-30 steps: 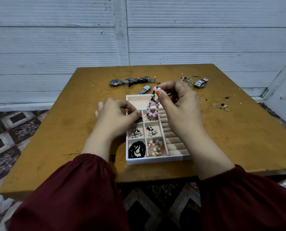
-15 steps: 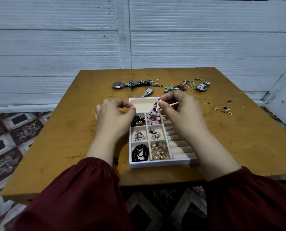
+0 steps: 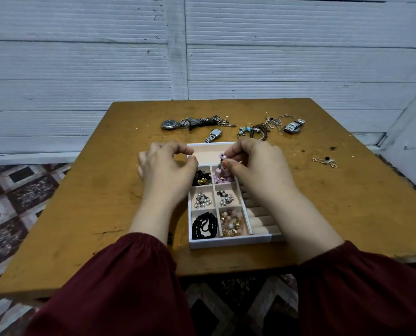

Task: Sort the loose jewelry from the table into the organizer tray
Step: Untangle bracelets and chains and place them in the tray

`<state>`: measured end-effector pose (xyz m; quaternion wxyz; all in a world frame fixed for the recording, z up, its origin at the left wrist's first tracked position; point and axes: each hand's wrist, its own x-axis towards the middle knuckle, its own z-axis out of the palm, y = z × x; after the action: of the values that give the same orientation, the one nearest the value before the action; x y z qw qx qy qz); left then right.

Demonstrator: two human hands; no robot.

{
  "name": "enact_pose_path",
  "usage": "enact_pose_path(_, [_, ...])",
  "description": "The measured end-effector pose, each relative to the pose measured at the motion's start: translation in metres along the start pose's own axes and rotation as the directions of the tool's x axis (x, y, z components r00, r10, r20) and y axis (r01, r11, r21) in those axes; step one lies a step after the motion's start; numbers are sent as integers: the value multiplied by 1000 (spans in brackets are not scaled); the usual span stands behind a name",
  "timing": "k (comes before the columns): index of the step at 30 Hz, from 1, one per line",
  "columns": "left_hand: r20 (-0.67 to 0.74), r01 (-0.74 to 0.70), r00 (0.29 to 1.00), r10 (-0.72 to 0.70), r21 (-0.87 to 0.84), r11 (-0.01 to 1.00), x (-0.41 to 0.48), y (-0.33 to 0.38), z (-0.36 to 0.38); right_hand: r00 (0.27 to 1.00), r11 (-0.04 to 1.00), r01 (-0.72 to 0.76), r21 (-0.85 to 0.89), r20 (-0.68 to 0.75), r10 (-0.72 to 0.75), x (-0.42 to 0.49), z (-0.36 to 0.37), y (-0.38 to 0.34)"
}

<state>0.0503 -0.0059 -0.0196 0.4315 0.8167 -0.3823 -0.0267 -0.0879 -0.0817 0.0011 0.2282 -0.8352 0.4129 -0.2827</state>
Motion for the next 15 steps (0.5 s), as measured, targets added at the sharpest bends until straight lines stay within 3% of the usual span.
enact_pose_path(10, [-20,-2,1000,3,24,1000,1,-5,-4,996,952,44,-303,93,-16,0,11,-5])
enact_pose_path(15, [-24,-8,1000,8,5,1000,2,-5,-4,976,976,75,-204,215,-30,7,4,0])
